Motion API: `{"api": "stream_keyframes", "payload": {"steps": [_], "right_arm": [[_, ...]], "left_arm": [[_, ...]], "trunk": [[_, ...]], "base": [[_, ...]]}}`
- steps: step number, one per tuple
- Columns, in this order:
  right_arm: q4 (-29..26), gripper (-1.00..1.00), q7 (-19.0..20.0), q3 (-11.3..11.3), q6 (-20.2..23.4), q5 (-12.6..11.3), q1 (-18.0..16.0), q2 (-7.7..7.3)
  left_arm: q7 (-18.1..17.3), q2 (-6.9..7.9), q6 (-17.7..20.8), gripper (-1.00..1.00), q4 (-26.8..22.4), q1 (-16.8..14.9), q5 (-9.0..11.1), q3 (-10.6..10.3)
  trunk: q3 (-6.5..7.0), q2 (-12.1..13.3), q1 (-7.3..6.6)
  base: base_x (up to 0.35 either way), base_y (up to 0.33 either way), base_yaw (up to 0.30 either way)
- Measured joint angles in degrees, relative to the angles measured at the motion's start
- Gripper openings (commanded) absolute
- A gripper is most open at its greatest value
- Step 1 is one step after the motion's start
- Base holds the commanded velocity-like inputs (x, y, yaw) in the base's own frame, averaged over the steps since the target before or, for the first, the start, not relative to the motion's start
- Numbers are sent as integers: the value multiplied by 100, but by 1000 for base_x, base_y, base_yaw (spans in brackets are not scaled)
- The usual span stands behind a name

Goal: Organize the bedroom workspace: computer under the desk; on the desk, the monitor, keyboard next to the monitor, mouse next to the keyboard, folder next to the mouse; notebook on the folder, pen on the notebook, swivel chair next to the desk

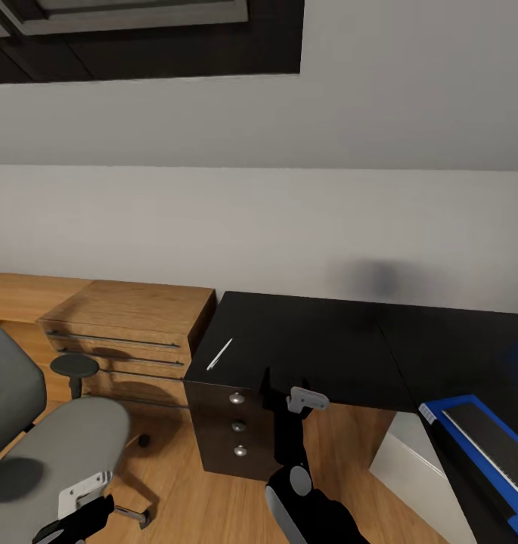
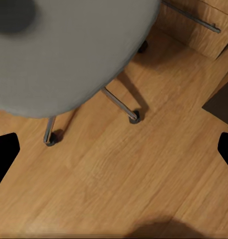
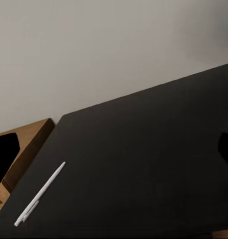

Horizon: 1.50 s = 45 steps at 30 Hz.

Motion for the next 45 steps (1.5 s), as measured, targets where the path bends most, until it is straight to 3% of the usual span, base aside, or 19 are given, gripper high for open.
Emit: {"api": "stream_keyframes", "payload": {"steps": [6,11,17,23,32,40,45], "right_arm": [[92,100,40,-28,548,-57,-145,0],[449,100,77,-103,1038,-359,-755,0],[1491,100,95,-150,1561,-1283,-1966,0],[2287,100,111,-166,2396,-2071,-2765,0],[2714,100,100,-165,2835,-2370,-2975,0],[2804,100,79,-125,2681,-2394,-2940,0],[2746,100,31,-98,2879,-2415,-2935,0]], "left_arm": [[10,0,-12,100,182,2,-11,1],[12,0,-74,100,267,2,-16,-5],[9,0,-288,100,300,2,-16,-8],[8,0,-367,100,307,2,-18,-8],[9,-2,-387,100,329,2,-11,-8],[9,-3,-396,100,394,2,-18,-8],[9,-5,-397,100,402,2,-18,-8]], "trunk": [[0,0,0],[1,0,0],[1,0,0],[1,0,0],[0,0,0],[1,0,0],[-20,1,0]], "base": [[0,0,0],[0,0,0],[0,0,0],[0,0,0],[0,0,0],[0,0,8],[0,0,157]]}}
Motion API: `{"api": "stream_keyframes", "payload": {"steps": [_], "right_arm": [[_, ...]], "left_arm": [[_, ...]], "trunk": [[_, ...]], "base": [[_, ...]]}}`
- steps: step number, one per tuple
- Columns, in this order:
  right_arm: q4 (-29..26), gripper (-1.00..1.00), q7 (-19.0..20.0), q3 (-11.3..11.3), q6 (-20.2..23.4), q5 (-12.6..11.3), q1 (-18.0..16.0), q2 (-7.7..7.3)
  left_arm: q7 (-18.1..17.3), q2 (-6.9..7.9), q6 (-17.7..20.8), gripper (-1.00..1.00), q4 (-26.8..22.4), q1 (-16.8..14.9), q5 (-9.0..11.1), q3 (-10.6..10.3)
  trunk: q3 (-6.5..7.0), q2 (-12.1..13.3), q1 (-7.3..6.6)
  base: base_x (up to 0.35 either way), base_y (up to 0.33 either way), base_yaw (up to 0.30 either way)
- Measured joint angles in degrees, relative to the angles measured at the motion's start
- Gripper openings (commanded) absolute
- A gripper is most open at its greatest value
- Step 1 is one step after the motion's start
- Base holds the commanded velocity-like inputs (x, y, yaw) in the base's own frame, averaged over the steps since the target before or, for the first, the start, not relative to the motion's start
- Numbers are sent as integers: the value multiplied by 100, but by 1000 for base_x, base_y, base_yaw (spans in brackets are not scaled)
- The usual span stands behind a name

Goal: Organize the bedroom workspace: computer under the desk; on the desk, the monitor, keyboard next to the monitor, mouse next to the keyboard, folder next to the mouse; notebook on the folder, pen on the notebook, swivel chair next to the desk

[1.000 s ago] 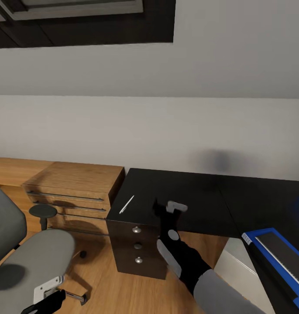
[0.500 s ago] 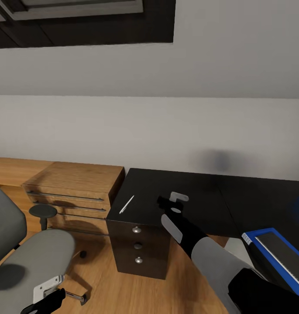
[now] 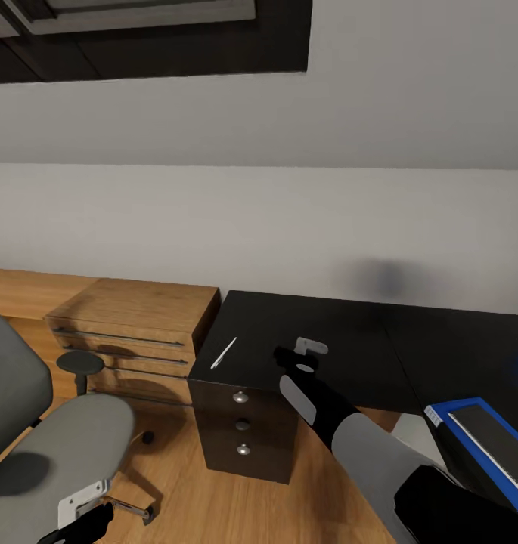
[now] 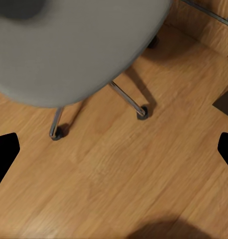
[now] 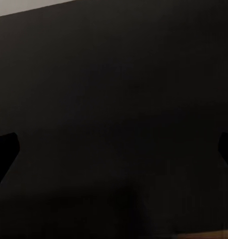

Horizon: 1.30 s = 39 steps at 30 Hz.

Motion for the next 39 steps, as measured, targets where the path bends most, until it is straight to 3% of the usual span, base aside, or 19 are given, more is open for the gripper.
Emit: {"api": "stream_keyframes", "payload": {"steps": [14,23,31,32,39], "right_arm": [[-130,100,1,112,272,-9,0,0],[-124,100,0,140,271,2,1,0],[-131,100,-3,360,274,7,1,0],[-137,100,-3,490,274,7,1,0],[-135,100,-3,529,282,8,1,0]], "left_arm": [[0,2,0,100,20,0,4,0],[1,-10,-1,100,122,0,-22,-22],[6,-20,-131,100,233,0,-151,-251],[6,-21,-425,100,314,0,-178,-307],[6,-21,-554,100,393,0,-188,-471]], "trunk": [[-9,0,-1],[-25,0,-3],[-78,0,-3],[-80,-1,-3],[-83,-1,-3]], "base": [[8,7,63],[213,186,225],[238,209,67],[240,210,5],[240,210,1]]}}
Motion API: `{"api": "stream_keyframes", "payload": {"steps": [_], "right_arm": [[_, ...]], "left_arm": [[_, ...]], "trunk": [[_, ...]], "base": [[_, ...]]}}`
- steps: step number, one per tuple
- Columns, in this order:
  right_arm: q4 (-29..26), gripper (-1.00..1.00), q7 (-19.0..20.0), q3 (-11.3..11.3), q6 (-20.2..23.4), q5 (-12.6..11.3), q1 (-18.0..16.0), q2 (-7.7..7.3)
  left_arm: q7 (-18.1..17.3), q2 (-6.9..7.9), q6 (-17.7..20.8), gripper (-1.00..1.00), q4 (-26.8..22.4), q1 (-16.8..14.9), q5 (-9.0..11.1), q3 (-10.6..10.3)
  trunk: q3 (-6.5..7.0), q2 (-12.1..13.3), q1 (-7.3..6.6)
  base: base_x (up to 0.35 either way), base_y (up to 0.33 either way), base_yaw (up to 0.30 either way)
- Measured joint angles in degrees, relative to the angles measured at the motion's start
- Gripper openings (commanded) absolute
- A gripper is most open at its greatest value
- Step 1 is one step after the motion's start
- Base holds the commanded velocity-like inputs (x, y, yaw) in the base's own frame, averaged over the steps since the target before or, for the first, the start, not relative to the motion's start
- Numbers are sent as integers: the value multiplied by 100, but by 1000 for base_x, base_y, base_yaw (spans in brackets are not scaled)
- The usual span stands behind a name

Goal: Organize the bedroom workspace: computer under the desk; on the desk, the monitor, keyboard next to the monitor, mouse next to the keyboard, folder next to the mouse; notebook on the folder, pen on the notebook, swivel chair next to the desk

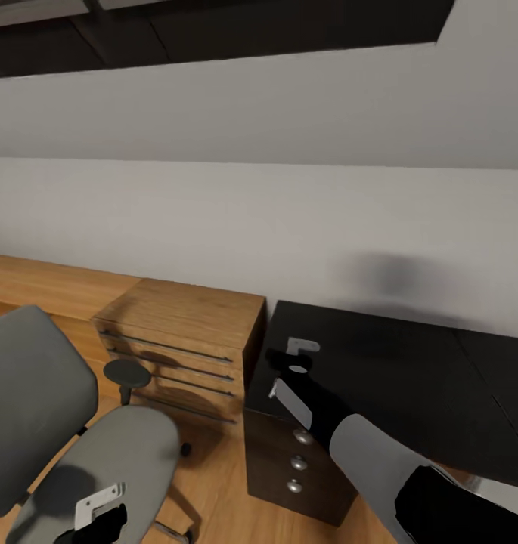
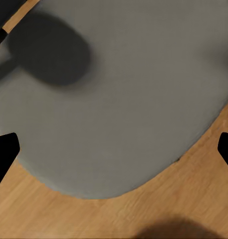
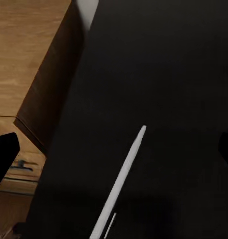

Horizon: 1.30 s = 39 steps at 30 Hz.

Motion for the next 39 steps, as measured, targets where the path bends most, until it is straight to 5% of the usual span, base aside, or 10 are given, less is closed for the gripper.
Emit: {"api": "stream_keyframes", "payload": {"steps": [5,16,26,34,39], "right_arm": [[3,100,24,44,13,0,0,0],[20,100,-36,565,371,-39,0,0],[65,100,-215,545,640,-440,0,0],[51,100,-405,321,1568,-806,-5,0],[43,100,-649,252,1782,-838,-2,0]], "left_arm": [[0,0,-7,100,5,0,-1,-22],[0,1,-7,100,7,0,3,-29],[0,1,-11,100,7,0,5,-29],[-2,-6,-22,100,7,0,10,-30],[-7,-9,-27,100,7,0,15,-30]], "trunk": [[0,0,0],[0,0,2],[0,0,3],[0,0,3],[0,0,3]], "base": [[240,223,0],[111,130,0],[4,5,0],[0,0,0],[0,0,0]]}}
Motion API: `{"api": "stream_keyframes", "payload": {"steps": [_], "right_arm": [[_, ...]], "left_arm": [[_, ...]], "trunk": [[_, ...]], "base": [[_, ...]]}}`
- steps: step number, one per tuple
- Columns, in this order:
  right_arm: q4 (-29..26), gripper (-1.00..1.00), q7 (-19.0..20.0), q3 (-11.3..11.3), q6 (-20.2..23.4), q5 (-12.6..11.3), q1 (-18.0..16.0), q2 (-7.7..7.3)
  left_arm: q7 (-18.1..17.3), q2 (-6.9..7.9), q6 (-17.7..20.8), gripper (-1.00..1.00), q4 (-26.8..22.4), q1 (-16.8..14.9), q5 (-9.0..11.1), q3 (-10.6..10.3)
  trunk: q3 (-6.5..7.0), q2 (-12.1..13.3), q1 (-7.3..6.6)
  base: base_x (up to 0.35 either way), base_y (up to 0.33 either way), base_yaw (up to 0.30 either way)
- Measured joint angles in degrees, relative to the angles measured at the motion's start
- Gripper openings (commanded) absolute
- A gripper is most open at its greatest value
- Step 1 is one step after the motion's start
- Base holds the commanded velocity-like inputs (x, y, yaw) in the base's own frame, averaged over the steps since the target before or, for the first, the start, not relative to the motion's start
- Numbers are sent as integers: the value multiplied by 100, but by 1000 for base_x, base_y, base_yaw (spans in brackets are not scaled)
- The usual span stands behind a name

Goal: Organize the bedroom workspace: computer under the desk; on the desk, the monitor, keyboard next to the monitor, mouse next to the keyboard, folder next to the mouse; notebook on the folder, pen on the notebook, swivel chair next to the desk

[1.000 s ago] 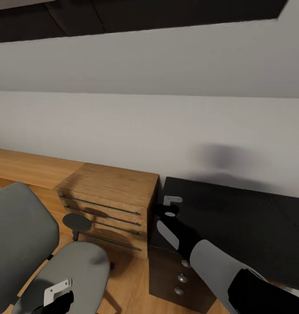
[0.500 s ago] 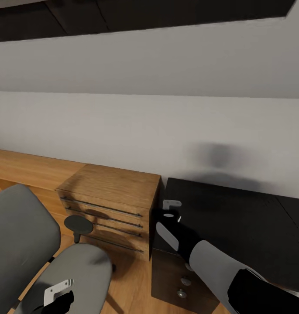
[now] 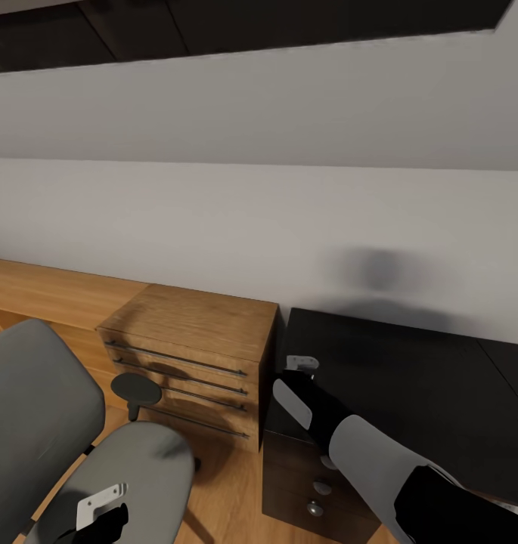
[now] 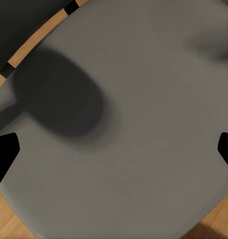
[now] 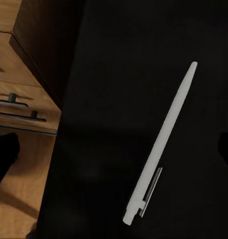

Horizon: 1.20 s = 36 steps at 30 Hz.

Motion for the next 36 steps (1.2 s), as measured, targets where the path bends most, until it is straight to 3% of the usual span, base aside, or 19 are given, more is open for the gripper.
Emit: {"api": "stream_keyframes", "payload": {"steps": [5,32,36], "right_arm": [[12,100,-284,-20,57,-34,-1,0],[608,100,-232,15,-16,-22,8,0],[640,100,-232,25,-17,-17,10,0]], "left_arm": [[-2,-4,-1,100,0,0,2,-5],[-2,1,-6,100,-12,0,2,-9],[5,-8,-36,100,-184,0,12,-9]], "trunk": [[0,0,0],[0,0,0],[0,0,0]], "base": [[0,0,0],[0,0,0],[0,0,0]]}}
